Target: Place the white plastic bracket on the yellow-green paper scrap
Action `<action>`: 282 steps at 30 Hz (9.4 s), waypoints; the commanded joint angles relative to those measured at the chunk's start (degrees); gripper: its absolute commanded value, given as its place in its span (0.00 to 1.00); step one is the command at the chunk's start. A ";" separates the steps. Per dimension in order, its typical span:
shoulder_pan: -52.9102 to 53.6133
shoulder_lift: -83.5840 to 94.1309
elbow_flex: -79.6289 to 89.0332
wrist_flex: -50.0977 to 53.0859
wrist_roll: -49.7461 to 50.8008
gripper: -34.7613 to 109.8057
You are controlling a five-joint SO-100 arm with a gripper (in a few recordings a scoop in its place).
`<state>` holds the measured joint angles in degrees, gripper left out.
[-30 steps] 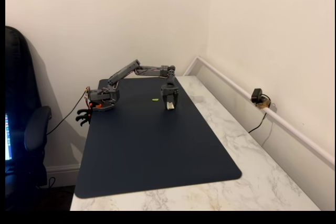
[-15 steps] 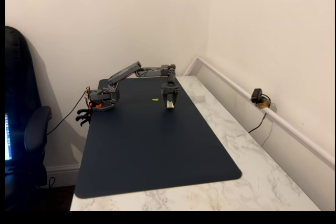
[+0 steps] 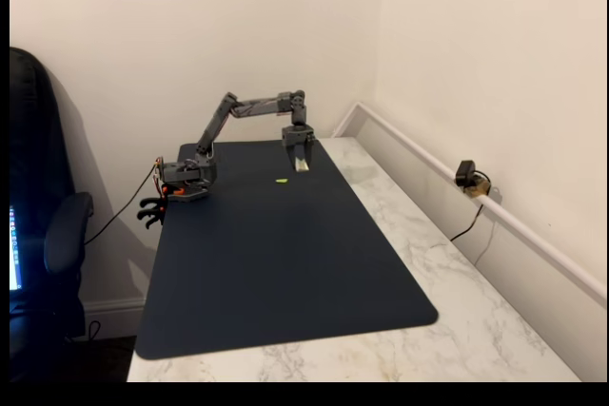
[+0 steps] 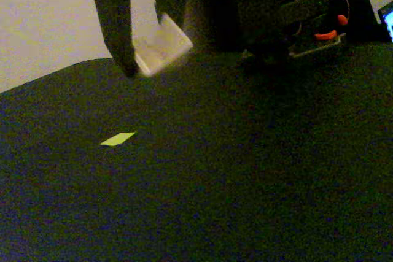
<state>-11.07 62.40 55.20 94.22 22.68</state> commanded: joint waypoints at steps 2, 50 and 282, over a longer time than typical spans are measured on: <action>3.69 13.71 11.16 -4.13 0.62 0.24; 20.13 14.24 42.89 -30.41 2.72 0.24; 17.67 126.91 115.66 -21.62 -20.48 0.27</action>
<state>6.06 187.56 172.27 69.52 1.23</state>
